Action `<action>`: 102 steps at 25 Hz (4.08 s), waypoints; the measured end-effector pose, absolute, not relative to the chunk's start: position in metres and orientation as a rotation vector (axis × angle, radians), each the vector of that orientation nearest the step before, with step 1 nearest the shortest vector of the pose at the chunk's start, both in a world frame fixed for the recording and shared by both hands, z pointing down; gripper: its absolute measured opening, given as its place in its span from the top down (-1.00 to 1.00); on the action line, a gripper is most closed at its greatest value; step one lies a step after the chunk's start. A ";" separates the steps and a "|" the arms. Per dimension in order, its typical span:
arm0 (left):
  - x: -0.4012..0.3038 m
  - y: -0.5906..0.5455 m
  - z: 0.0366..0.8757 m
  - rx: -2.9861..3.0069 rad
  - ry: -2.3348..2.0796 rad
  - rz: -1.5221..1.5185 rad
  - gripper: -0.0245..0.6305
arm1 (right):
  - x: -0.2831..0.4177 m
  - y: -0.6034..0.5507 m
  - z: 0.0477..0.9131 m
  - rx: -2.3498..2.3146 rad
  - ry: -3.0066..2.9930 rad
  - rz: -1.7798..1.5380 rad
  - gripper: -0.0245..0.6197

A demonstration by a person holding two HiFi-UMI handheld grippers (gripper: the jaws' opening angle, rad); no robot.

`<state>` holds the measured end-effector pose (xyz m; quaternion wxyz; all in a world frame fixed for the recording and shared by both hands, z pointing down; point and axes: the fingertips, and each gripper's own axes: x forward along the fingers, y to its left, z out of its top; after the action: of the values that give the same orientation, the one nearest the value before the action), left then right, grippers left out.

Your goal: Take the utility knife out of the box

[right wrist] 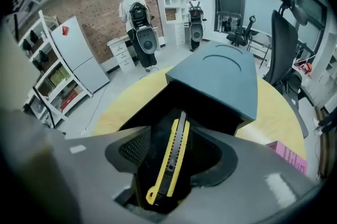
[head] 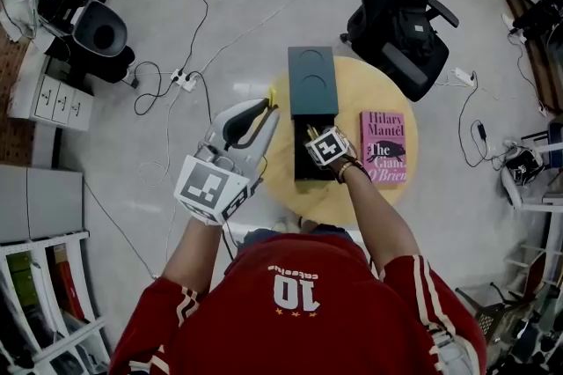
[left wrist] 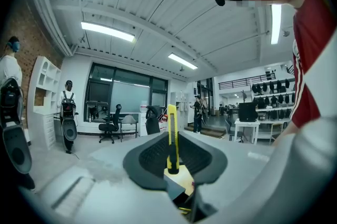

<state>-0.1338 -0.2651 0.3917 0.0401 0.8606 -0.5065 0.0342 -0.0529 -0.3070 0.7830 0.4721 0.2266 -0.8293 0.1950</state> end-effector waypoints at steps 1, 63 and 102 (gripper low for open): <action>-0.135 -0.265 0.393 2.621 -1.552 0.109 0.74 | -0.051 -0.308 0.787 0.562 -2.007 0.489 0.22; -0.128 -0.193 0.386 2.717 -1.455 0.079 0.74 | 0.025 -0.253 0.477 1.222 -2.569 0.085 0.57; -0.115 -0.189 0.310 2.852 -1.455 -0.030 0.74 | 0.071 -0.182 0.300 1.557 -2.775 0.014 0.58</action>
<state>-0.1145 -0.1894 0.3105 -0.0303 0.8903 -0.4542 -0.0095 0.0709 -0.1823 0.2997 -0.0202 0.4893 -0.8719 0.0044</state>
